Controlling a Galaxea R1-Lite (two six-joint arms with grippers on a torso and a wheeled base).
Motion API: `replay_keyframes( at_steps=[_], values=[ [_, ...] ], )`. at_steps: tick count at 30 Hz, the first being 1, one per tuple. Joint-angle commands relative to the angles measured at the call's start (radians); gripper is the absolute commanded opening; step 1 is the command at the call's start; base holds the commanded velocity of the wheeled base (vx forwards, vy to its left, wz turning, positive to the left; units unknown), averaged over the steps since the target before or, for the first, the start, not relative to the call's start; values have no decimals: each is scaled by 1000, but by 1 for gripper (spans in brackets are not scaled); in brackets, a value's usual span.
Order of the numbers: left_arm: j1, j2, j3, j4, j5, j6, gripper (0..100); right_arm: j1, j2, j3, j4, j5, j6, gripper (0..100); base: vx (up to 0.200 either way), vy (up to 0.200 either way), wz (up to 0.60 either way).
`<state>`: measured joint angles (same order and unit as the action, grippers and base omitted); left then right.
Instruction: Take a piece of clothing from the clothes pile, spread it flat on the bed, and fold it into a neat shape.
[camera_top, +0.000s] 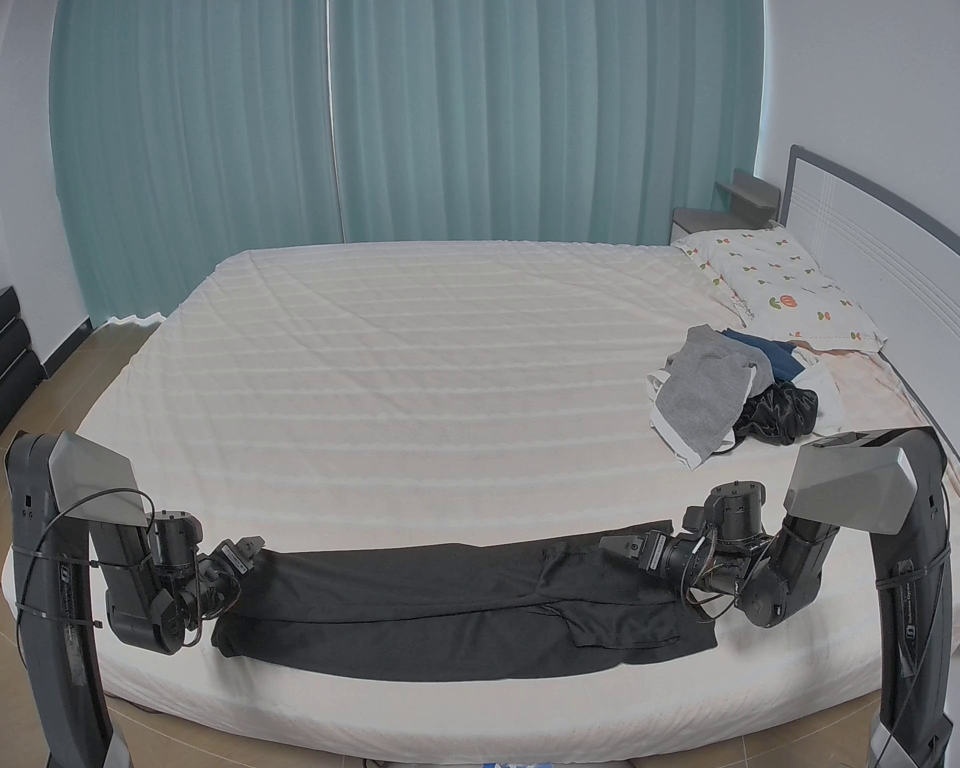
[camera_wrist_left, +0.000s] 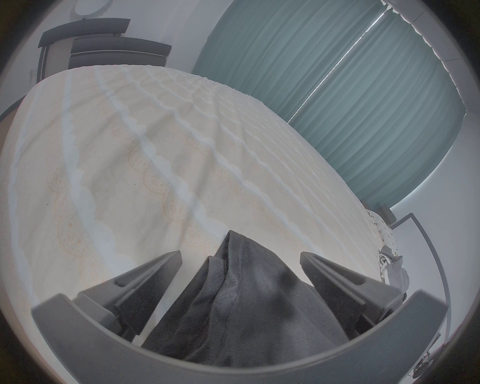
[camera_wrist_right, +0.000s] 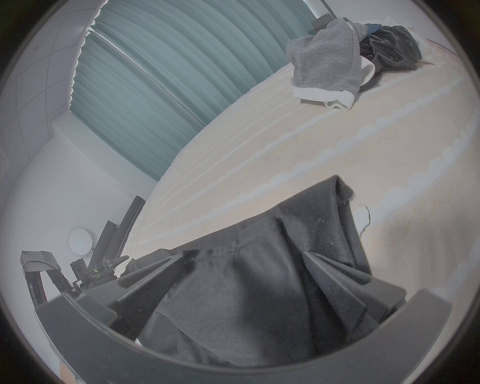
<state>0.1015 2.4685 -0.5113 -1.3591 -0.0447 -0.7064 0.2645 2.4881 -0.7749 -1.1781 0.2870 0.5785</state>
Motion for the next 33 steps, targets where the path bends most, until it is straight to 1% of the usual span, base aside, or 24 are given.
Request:
replay_keyframes(
  at_steps=[1,10,17,24,25,29,33],
  values=[
    [0,4,0,2,0,-1,100,2,5,-6,11,0,0,0,0,0,0],
    [0,4,0,2,0,-1,100,-2,-3,6,14,-6,-6,0,0,0,0],
    [0,4,-1,2,-1,-1,100,-34,-25,16,2,-9,-9,0,0,0,0],
    [1,6,-3,2,-1,-1,100,-27,-15,20,-9,-9,-20,0,0,0,0],
    [0,6,-3,2,0,-1,100,-27,-14,20,-6,-9,-31,100,0,0,0],
    [0,6,-4,2,0,-1,100,-25,-11,20,-17,-11,-49,100,0,0,0],
    [1,0,-4,2,-1,-10,100,-27,-57,20,-48,-37,-46,100,0,0,0]
  ],
)
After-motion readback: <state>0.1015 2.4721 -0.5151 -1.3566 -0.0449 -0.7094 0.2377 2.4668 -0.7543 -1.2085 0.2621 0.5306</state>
